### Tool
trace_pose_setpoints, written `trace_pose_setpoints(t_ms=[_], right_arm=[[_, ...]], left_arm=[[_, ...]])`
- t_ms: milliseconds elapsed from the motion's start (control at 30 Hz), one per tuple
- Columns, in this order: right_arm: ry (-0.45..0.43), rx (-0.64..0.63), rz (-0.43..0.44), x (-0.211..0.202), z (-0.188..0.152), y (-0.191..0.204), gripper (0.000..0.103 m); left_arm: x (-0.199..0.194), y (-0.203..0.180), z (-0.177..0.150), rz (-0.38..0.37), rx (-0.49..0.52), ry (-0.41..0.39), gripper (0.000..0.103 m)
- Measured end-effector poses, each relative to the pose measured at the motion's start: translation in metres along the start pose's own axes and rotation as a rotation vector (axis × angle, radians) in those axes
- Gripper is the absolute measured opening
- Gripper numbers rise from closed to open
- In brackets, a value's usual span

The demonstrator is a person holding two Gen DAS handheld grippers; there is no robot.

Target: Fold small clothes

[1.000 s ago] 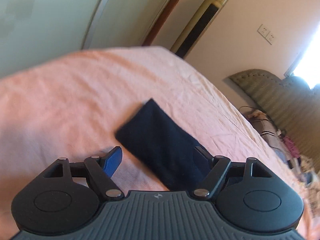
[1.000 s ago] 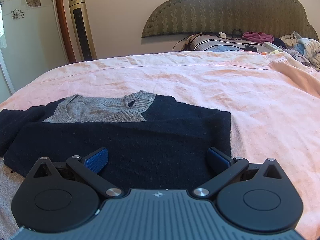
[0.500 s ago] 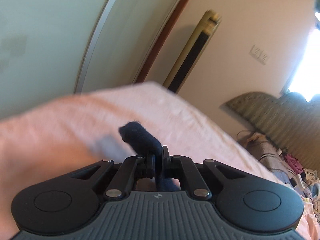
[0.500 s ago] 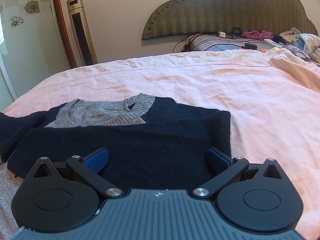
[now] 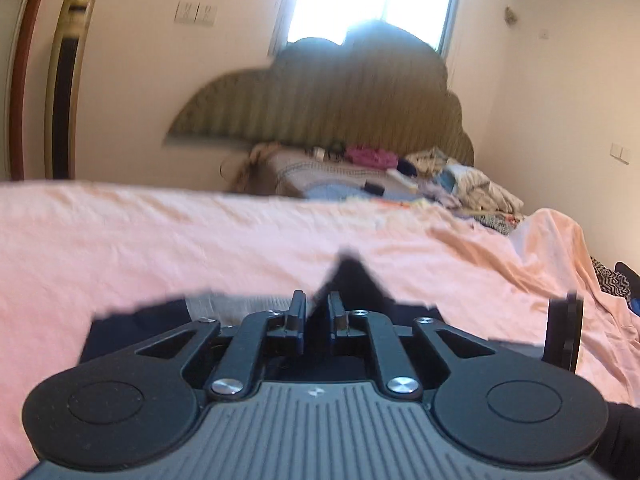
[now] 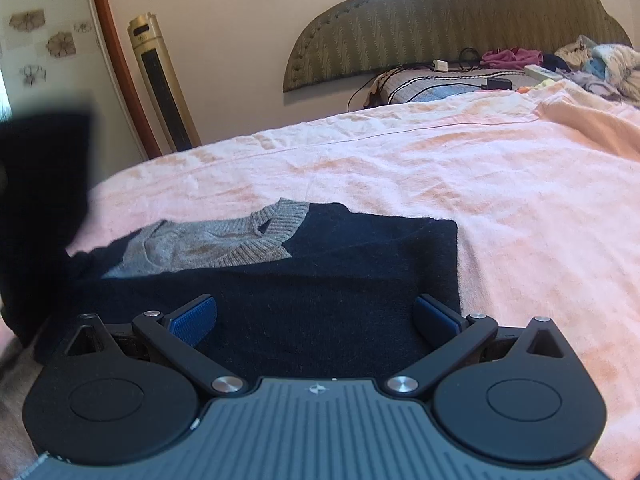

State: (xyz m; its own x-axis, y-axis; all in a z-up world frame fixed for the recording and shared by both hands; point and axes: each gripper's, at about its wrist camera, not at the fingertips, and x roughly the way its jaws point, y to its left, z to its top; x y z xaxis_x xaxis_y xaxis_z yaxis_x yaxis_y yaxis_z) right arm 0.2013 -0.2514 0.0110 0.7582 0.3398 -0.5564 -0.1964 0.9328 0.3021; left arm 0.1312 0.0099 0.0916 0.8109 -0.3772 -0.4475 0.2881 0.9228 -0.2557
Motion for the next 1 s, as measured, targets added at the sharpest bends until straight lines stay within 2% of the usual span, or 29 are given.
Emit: trace_pose_setpoints(t_ms=[33, 100, 133, 167, 200, 233, 300, 367, 433, 467, 500, 533, 567, 667, 733, 767, 833, 900, 933, 1000], right_arm=[[-0.005, 0.013, 0.008, -0.001, 0.0, -0.002, 0.103], [-0.009, 0.027, 0.018, -0.002, 0.0, -0.004, 0.103], [-0.009, 0.029, 0.02, -0.002, 0.0, -0.004, 0.103], [-0.009, 0.03, 0.022, -0.002, 0.0, -0.004, 0.103], [-0.009, 0.031, 0.022, -0.002, 0.0, -0.004, 0.103], [-0.009, 0.031, 0.021, -0.002, 0.0, -0.004, 0.103], [-0.006, 0.03, 0.021, -0.001, 0.001, -0.004, 0.103], [0.018, 0.041, 0.016, -0.002, 0.005, -0.003, 0.103], [0.056, 0.141, 0.023, -0.01, 0.014, -0.002, 0.103], [0.072, 0.214, 0.08, -0.015, 0.018, -0.001, 0.103], [0.09, 0.268, 0.15, -0.017, 0.021, -0.001, 0.103], [0.135, 0.323, 0.234, -0.017, 0.022, 0.003, 0.103], [0.197, 0.347, 0.277, -0.012, 0.023, 0.008, 0.103], [0.358, 0.335, 0.268, 0.009, 0.019, 0.024, 0.099], [0.346, 0.305, 0.25, 0.013, 0.018, 0.035, 0.097], [0.351, 0.303, 0.244, 0.014, 0.019, 0.04, 0.094], [0.365, 0.275, 0.257, 0.019, 0.019, 0.051, 0.076], [0.396, 0.209, 0.234, 0.028, 0.018, 0.065, 0.031], [0.409, 0.182, 0.234, 0.031, 0.018, 0.072, 0.023], [0.401, 0.171, 0.254, 0.032, 0.027, 0.083, 0.017]], left_arm=[[-0.003, 0.005, -0.008, -0.004, -0.031, 0.006, 0.015], [-0.019, 0.023, -0.026, 0.015, -0.09, -0.01, 0.027], [-0.028, 0.031, -0.033, 0.043, -0.103, -0.02, 0.046], [-0.037, 0.043, -0.042, 0.09, -0.114, -0.035, 0.07], [-0.05, 0.056, -0.047, 0.155, -0.129, -0.059, 0.079], [-0.059, 0.07, -0.053, 0.211, -0.147, -0.079, 0.082], [-0.077, 0.101, -0.067, 0.297, -0.227, -0.079, 0.082], [-0.091, 0.128, -0.082, 0.34, -0.332, -0.082, 0.082], [-0.099, 0.147, -0.105, 0.388, -0.378, -0.081, 0.082], [-0.104, 0.154, -0.111, 0.38, -0.424, -0.096, 0.083], [-0.113, 0.158, -0.113, 0.352, -0.466, -0.15, 0.086], [-0.115, 0.16, -0.114, 0.375, -0.478, -0.165, 0.091], [-0.111, 0.161, -0.113, 0.399, -0.483, -0.143, 0.091], [-0.105, 0.16, -0.11, 0.392, -0.459, -0.128, 0.092], [-0.104, 0.159, -0.109, 0.39, -0.459, -0.131, 0.092], [-0.106, 0.16, -0.11, 0.386, -0.464, -0.135, 0.092], [-0.105, 0.161, -0.111, 0.384, -0.469, -0.138, 0.092], [-0.103, 0.16, -0.111, 0.381, -0.466, -0.137, 0.093], [-0.104, 0.16, -0.111, 0.379, -0.467, -0.138, 0.094], [-0.105, 0.16, -0.112, 0.375, -0.47, -0.14, 0.094]])
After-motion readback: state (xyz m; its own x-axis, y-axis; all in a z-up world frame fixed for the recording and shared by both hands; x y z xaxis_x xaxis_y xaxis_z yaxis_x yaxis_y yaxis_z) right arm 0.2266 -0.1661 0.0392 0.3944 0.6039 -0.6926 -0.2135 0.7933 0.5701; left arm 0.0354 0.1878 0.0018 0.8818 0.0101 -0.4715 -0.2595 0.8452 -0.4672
